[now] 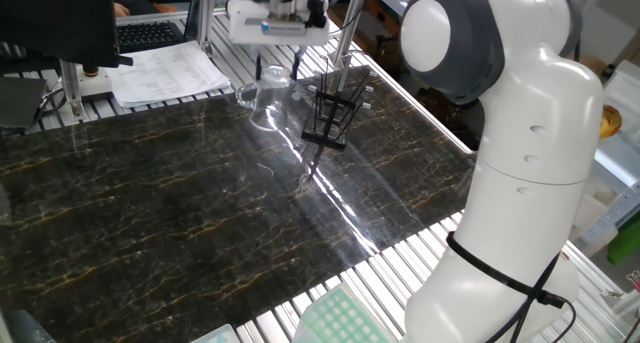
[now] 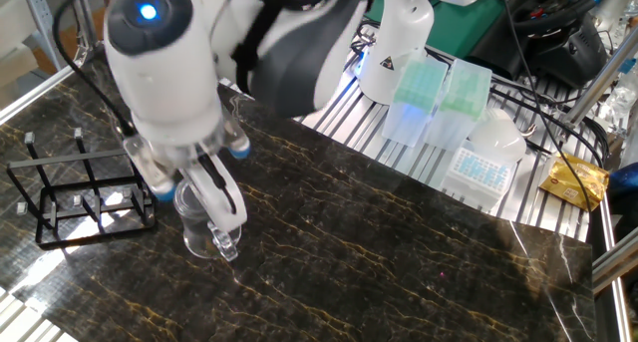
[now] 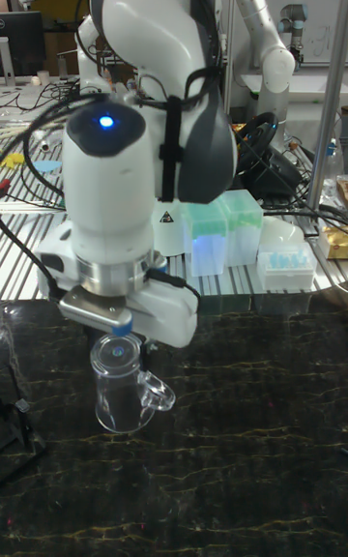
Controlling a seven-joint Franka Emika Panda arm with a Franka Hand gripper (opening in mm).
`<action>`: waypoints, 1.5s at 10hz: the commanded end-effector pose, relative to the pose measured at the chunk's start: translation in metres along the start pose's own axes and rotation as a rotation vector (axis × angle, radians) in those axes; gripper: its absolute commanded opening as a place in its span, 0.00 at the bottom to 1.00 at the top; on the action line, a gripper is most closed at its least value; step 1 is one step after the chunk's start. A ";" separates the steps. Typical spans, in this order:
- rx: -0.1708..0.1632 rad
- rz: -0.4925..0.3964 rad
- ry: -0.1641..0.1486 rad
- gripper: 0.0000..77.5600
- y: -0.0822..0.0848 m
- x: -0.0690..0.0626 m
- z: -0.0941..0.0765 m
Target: Take the cup off the cup rack
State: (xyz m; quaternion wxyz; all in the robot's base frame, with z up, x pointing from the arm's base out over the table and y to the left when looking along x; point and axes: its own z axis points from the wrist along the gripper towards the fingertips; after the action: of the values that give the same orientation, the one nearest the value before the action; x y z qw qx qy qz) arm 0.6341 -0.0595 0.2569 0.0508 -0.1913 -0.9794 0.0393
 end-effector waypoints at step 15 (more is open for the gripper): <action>-0.001 -0.007 -0.119 0.01 0.012 0.003 0.067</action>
State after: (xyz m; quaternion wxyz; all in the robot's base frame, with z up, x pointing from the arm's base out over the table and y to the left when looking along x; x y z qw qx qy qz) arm 0.6270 -0.0503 0.1877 0.0028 -0.1827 -0.9818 0.0513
